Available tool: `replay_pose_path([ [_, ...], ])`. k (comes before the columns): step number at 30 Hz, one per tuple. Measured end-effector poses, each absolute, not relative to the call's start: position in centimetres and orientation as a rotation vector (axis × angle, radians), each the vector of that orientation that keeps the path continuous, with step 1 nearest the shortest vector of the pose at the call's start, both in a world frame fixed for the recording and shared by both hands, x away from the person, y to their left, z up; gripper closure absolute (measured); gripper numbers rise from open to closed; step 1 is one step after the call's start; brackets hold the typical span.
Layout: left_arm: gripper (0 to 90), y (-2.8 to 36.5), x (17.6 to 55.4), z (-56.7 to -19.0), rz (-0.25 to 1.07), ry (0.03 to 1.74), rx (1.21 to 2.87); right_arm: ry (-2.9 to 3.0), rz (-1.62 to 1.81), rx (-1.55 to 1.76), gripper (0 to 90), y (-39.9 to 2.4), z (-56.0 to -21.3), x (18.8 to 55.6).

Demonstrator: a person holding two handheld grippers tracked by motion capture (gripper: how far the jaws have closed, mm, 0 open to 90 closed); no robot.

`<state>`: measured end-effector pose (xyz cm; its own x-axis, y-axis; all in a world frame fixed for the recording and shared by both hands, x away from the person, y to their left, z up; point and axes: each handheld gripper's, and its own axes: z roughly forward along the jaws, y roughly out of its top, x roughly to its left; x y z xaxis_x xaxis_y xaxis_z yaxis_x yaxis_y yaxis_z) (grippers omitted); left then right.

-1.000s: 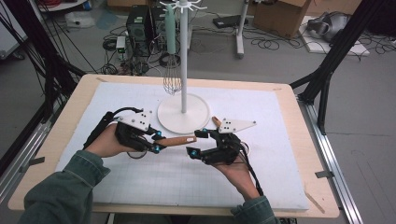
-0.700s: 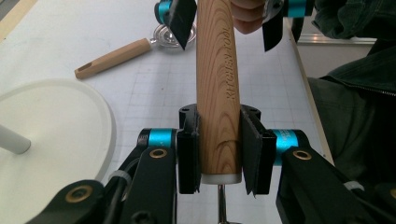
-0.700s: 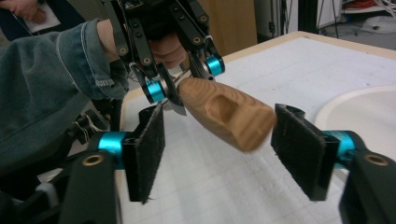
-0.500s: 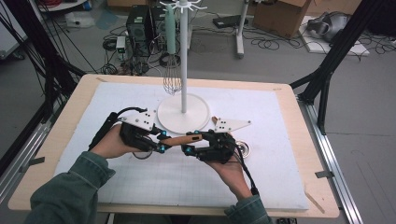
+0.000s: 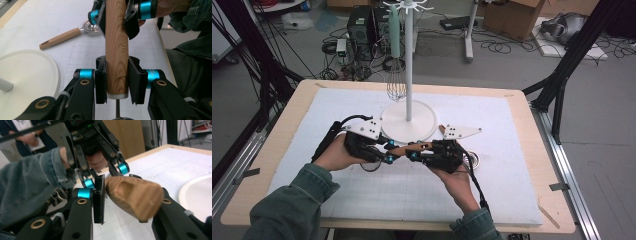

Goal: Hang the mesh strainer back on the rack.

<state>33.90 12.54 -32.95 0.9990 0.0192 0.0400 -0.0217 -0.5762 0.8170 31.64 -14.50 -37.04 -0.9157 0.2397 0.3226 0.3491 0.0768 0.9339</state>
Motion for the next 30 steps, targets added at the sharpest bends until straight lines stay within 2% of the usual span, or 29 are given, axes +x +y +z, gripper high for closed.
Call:
replay_pose_path([
  [30,71.4,12.5,33.6,-32.9,-0.064,0.084,2.029,-2.340,-1.987,-0.458,72.0,-13.9,-33.2,31.6],
])
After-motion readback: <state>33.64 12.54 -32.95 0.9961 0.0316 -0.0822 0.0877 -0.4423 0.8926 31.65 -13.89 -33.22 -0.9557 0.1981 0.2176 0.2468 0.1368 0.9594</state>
